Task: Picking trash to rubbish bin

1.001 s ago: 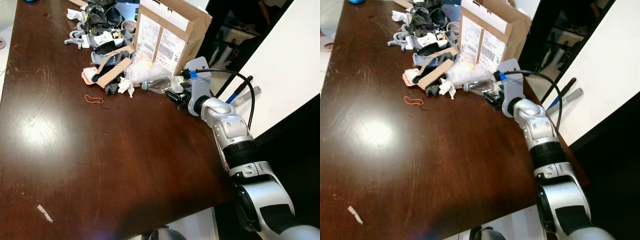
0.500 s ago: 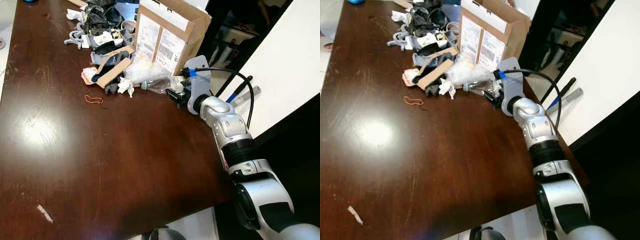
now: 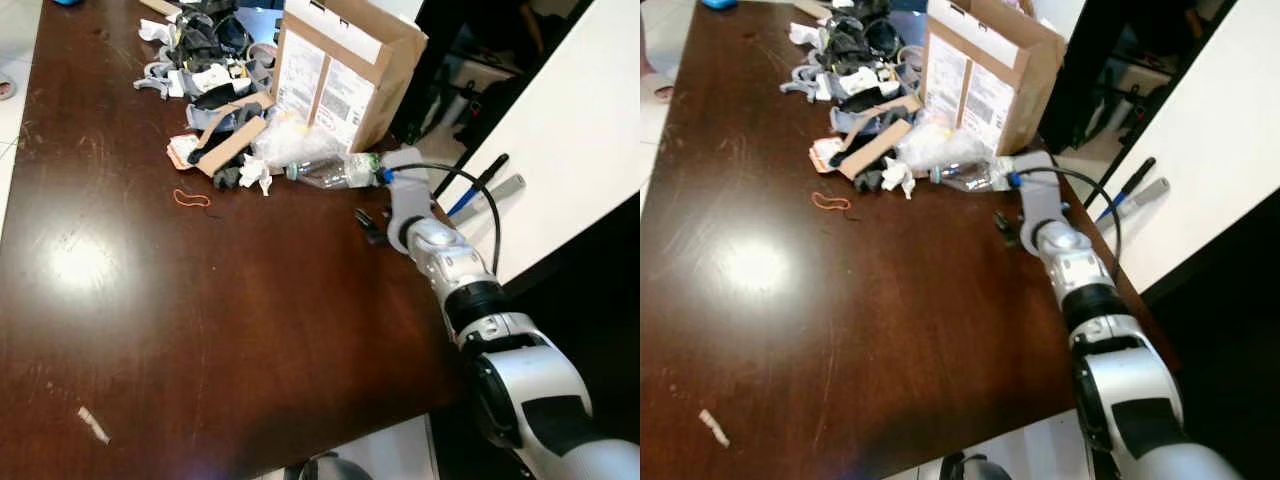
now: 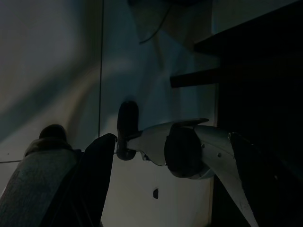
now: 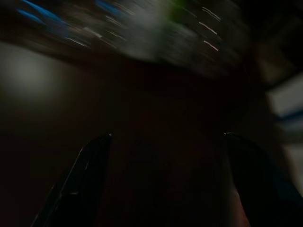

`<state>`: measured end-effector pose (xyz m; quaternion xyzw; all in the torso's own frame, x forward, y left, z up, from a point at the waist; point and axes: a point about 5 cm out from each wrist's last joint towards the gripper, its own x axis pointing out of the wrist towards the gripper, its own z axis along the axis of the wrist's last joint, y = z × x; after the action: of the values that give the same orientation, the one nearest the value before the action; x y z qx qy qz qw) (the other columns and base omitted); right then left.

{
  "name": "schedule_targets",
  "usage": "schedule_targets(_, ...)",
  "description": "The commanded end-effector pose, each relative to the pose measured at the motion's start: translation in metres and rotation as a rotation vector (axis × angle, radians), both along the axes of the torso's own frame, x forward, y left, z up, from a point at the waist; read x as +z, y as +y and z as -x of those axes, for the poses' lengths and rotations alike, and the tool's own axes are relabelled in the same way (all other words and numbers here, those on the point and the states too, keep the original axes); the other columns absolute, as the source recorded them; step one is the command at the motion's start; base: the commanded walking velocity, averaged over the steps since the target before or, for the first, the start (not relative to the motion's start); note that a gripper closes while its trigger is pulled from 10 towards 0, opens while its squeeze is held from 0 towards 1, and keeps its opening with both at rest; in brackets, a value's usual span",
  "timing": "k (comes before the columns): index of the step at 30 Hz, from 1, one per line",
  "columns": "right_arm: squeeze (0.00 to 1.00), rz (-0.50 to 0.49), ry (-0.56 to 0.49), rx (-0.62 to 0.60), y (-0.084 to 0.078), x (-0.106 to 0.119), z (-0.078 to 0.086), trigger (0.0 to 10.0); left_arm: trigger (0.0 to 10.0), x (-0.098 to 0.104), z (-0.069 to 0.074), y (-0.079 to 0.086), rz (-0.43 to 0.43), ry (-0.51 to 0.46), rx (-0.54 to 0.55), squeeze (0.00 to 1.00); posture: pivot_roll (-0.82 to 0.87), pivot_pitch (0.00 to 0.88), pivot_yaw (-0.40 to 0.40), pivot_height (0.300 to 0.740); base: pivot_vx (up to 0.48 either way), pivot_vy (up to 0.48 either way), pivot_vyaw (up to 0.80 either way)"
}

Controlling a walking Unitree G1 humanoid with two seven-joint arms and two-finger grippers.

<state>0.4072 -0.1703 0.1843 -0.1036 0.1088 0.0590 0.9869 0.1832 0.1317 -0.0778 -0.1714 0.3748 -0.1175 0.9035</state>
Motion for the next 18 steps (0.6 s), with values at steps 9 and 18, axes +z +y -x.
schedule_targets(9,0.52,-0.042,0.122,-0.2,-0.06,-0.004,0.007,10.0,10.0,-0.021,0.045,-0.001,0.021,0.169,0.043,0.0,0.16,0.201,-0.191,0.74,0.0,0.0,0.0)
schedule_targets(18,0.0,-0.245,0.252,-0.2,-0.094,-0.01,0.021,10.0,10.0,-0.02,0.042,0.002,0.019,0.164,0.045,0.0,0.14,0.199,-0.184,0.74,0.0,0.0,0.0)
